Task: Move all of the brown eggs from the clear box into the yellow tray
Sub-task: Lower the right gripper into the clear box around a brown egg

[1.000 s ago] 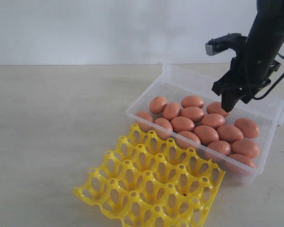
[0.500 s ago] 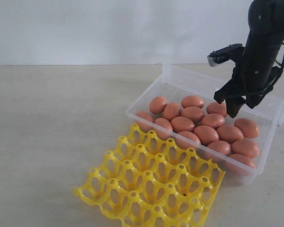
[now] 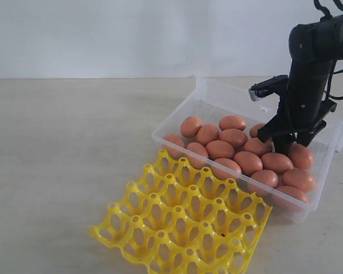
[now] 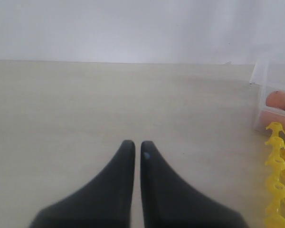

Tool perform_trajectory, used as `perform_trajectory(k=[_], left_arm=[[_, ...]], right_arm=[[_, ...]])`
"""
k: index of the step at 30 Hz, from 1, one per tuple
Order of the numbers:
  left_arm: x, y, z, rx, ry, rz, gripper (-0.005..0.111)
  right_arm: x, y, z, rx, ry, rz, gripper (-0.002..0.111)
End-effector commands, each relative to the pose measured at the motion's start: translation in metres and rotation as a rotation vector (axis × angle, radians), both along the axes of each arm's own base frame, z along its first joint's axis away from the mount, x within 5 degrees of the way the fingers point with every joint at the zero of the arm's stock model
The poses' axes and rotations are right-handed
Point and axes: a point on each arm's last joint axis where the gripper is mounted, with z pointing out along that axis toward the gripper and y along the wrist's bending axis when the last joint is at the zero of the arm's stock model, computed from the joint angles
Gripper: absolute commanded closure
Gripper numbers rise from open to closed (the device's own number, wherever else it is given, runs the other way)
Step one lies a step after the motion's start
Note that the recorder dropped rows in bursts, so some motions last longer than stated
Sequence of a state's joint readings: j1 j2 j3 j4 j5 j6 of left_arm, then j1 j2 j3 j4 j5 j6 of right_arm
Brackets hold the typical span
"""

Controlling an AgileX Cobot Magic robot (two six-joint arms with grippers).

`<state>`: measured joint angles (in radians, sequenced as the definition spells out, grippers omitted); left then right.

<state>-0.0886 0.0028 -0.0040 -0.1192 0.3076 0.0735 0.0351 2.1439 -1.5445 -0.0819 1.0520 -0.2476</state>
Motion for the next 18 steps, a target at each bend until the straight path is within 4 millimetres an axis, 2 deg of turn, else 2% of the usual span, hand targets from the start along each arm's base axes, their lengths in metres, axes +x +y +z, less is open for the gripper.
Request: perform_trajectory(k=[1, 3, 5, 6, 10, 11, 15, 18], left_arm=[[0.000, 0.000, 0.000, 0.007, -0.013, -0.005, 0.103], [0.000, 0.000, 0.000, 0.007, -0.013, -0.005, 0.103], [0.000, 0.000, 0.000, 0.007, -0.013, -0.005, 0.103], [0.000, 0.000, 0.000, 0.007, -0.013, -0.005, 0.103], [0.000, 0.000, 0.000, 0.007, -0.013, -0.005, 0.103], [0.000, 0.000, 0.000, 0.007, -0.013, -0.005, 0.103], [0.000, 0.000, 0.000, 0.007, -0.013, -0.005, 0.103], [0.000, 0.000, 0.000, 0.007, -0.013, -0.005, 0.103]], right_arm=[[0.000, -0.003, -0.010, -0.007, 0.033, -0.041, 0.057], [0.000, -0.003, -0.012, -0.007, 0.041, -0.041, 0.057], [0.000, -0.003, -0.014, -0.007, 0.043, -0.041, 0.063], [0.000, -0.003, -0.014, -0.007, 0.041, -0.043, 0.068], [0.001, -0.003, -0.013, -0.010, 0.029, -0.038, 0.105], [0.001, -0.003, -0.013, -0.011, 0.027, -0.037, 0.108], [0.001, -0.003, -0.010, -0.013, 0.022, -0.025, 0.108], [0.001, -0.003, 0.001, -0.014, -0.004, -0.026, 0.108]])
